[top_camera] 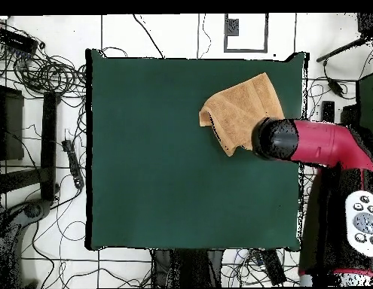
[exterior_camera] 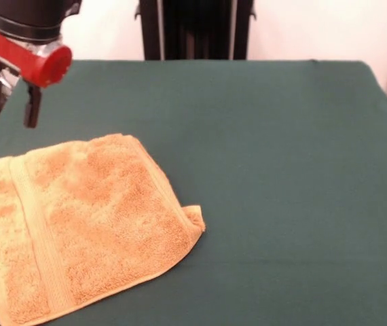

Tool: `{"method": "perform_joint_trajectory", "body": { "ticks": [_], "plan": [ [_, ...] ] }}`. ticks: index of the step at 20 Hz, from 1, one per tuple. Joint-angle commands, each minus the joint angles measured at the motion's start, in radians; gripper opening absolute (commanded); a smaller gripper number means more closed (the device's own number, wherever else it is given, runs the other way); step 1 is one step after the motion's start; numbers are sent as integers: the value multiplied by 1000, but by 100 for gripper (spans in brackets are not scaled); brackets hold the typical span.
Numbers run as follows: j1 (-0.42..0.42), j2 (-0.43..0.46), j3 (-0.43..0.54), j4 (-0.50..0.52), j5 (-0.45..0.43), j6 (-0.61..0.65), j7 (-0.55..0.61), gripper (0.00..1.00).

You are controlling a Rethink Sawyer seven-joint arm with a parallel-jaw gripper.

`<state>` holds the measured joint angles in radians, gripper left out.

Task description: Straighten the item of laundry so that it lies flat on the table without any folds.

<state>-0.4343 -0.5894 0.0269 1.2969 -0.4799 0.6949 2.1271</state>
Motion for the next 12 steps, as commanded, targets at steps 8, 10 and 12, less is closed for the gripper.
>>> {"method": "perform_joint_trajectory", "body": {
  "ticks": [8, 10, 12],
  "plan": [
    [-107, 157, 221, 63, 35, -176, -83, 100],
    [-120, 192, 245, 33, 16, -198, -111, 100],
    [-123, 218, 258, 4, 3, -168, -153, 100]
  ]
}}
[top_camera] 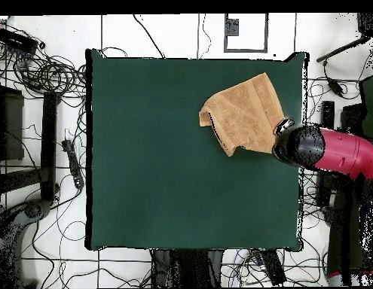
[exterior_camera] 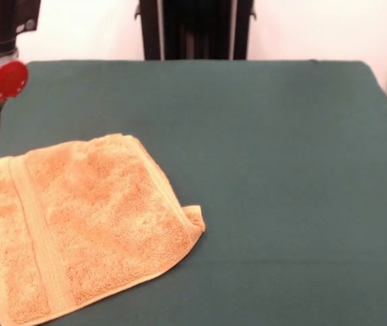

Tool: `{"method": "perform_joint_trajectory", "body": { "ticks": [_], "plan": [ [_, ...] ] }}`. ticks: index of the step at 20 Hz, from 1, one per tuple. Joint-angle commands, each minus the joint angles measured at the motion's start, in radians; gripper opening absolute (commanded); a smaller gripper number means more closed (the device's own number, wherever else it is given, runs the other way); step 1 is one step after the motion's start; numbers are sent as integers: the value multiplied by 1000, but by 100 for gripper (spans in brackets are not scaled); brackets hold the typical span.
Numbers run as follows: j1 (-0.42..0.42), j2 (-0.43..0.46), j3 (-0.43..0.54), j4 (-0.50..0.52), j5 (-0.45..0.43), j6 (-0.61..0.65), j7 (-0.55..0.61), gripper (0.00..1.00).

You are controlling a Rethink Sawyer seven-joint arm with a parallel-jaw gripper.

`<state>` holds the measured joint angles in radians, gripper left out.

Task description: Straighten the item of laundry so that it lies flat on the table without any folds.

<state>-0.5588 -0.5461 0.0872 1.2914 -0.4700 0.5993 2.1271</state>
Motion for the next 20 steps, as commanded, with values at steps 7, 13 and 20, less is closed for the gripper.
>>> {"method": "perform_joint_trajectory", "body": {
  "ticks": [7, 13, 20],
  "plan": [
    [-59, 209, 312, 35, 58, -23, -170, 100],
    [-27, 189, 299, 72, 86, -33, -49, 100],
    [-40, 259, 337, 27, 75, -23, -114, 100]
  ]
}}
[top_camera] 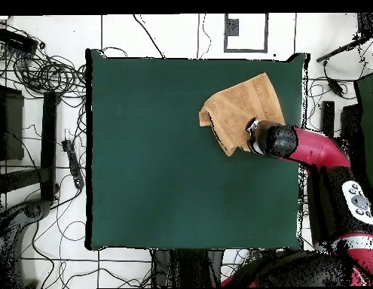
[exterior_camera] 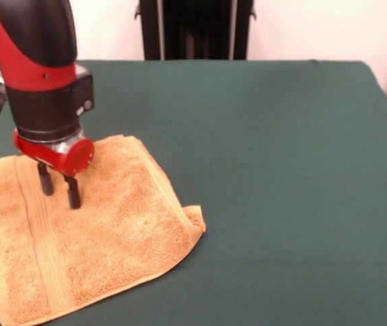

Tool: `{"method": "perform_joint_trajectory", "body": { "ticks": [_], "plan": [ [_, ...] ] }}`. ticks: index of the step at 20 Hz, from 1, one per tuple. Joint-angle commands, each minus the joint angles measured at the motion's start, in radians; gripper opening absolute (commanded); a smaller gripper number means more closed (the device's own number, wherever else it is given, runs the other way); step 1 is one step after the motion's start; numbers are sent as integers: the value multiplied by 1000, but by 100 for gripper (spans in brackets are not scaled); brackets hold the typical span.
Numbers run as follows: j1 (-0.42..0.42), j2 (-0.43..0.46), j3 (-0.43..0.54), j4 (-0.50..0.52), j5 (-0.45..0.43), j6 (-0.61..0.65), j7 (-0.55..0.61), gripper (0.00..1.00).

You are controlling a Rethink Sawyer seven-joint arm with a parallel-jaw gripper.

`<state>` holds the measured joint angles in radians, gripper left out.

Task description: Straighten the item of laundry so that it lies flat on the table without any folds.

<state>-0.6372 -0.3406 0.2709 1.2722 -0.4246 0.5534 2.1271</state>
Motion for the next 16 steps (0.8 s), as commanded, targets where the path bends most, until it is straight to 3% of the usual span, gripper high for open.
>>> {"method": "perform_joint_trajectory", "body": {
  "ticks": [1, 5, 10, 16],
  "plan": [
    [40, 69, 153, 30, 18, 23, -129, 100],
    [29, 130, 171, -8, -7, 69, -217, 100],
    [-25, 210, 252, -32, -38, 42, -345, 100],
    [29, 146, 186, 41, -31, 86, -170, 100]
  ]
}}
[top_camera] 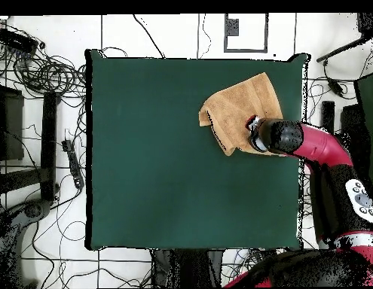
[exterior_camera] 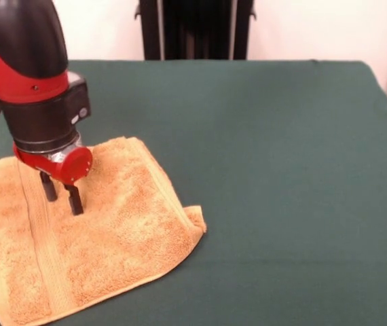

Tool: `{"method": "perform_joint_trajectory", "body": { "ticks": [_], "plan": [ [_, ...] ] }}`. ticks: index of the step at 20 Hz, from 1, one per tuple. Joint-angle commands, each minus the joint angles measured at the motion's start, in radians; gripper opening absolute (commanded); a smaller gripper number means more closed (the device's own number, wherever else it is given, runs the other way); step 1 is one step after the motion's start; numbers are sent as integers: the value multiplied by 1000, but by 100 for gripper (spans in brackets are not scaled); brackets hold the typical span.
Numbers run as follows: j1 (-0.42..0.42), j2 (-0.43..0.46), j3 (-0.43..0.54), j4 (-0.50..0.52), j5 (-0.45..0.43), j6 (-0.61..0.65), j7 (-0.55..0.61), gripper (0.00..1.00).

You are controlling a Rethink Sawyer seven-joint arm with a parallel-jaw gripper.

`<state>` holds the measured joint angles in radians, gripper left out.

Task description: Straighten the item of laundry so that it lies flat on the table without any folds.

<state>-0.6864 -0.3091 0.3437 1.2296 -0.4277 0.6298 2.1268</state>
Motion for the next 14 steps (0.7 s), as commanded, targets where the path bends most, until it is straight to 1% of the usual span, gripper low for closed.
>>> {"method": "perform_joint_trajectory", "body": {
  "ticks": [1, 3, 6, 8, 11, 14],
  "plan": [
    [105, 92, 80, 92, -38, 16, -131, 100],
    [160, 51, 16, 104, -58, 29, -60, 100],
    [213, 23, -43, 98, -71, 62, -13, 100],
    [210, 23, -39, 105, -41, 99, -13, 100],
    [183, 18, -10, 150, 23, 130, -10, 100],
    [177, 5, -3, 176, 54, 157, -13, 100]
  ]
}}
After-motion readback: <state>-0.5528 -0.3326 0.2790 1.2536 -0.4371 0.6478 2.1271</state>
